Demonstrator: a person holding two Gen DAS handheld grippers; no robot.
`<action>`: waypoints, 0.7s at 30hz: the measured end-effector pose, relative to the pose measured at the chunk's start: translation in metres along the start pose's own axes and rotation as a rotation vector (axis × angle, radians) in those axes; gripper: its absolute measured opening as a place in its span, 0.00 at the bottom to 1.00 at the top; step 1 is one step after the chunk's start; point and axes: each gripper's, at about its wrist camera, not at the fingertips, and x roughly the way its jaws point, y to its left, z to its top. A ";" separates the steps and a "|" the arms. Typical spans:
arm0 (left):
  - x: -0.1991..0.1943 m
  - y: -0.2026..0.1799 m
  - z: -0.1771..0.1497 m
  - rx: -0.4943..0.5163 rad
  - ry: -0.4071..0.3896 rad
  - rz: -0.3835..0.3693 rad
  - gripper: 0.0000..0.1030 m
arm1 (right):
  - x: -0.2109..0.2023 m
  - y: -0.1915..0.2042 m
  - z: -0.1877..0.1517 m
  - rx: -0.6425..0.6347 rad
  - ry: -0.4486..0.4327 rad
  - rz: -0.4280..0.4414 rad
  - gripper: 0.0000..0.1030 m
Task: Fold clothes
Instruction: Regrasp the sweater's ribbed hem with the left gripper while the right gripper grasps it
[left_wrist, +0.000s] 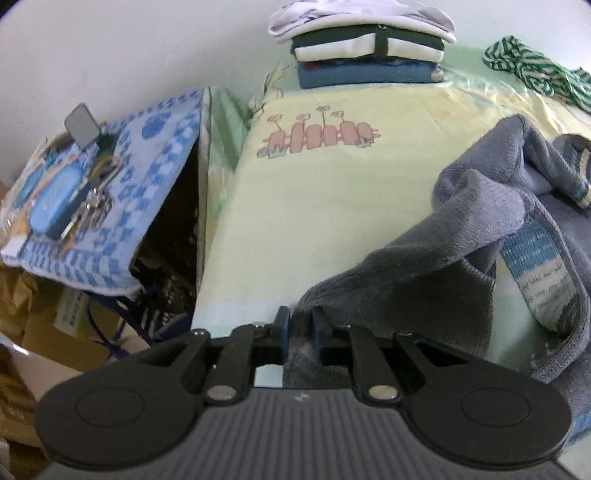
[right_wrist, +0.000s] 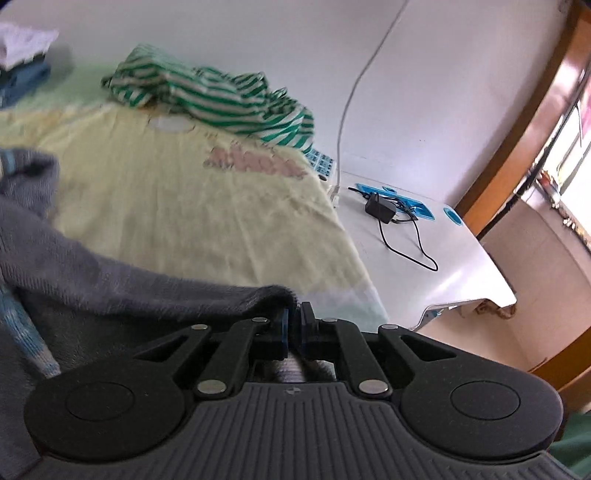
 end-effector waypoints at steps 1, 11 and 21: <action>-0.001 -0.002 0.000 0.019 -0.005 0.018 0.21 | -0.001 0.002 0.000 -0.011 0.002 -0.004 0.07; -0.097 -0.008 -0.013 0.148 -0.135 -0.084 0.68 | -0.117 -0.016 -0.013 0.042 -0.120 0.288 0.44; -0.094 -0.061 -0.052 0.195 -0.074 -0.404 0.85 | -0.140 -0.003 -0.065 0.160 0.126 0.557 0.47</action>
